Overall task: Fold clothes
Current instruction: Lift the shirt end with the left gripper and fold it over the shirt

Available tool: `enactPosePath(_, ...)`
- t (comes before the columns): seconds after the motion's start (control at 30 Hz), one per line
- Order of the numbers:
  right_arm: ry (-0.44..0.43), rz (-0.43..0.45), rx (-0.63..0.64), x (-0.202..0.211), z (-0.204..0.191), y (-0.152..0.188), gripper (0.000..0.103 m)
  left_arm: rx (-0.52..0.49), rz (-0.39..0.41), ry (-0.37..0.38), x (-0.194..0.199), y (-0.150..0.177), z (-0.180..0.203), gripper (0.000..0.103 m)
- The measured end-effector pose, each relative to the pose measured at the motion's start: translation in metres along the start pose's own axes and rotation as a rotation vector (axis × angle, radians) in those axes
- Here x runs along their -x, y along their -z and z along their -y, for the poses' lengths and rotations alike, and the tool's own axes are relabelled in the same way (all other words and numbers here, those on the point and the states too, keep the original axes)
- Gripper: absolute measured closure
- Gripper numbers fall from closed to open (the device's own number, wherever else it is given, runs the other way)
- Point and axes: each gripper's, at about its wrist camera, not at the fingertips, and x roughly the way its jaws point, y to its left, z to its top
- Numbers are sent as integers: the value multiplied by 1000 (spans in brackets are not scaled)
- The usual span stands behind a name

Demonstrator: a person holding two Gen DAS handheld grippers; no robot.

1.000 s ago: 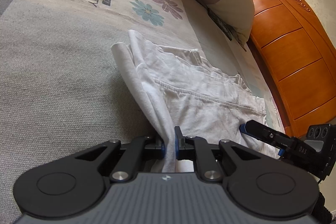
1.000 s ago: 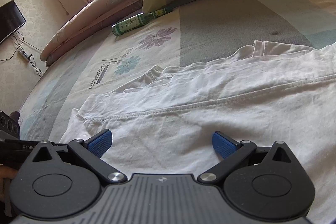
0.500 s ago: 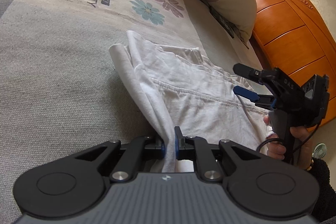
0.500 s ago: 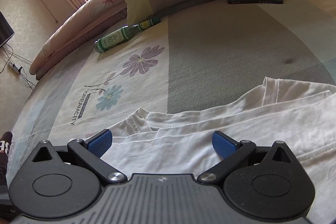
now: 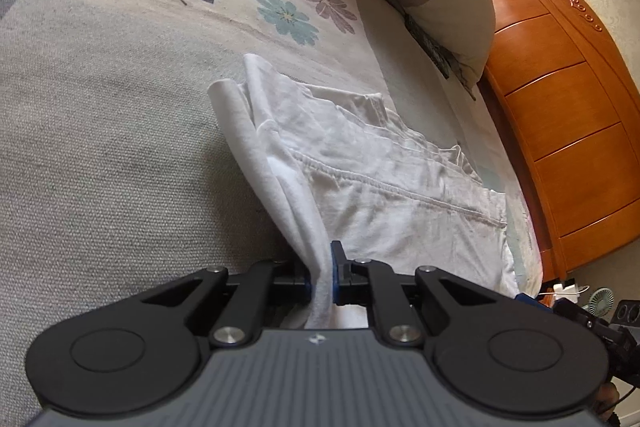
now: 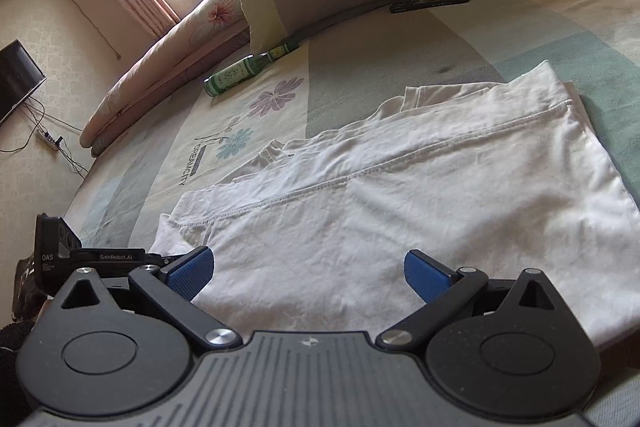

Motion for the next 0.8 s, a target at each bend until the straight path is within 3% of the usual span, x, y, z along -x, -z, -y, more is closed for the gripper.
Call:
enactPosePath(0.2,-35,-34,57,22,-7,20,0,-65,-16,-78,6,-10,32,97)
enactPosePath(0.8,-195,-45,172,71,17,30,0,-246,8,-69,22,-27,166,97)
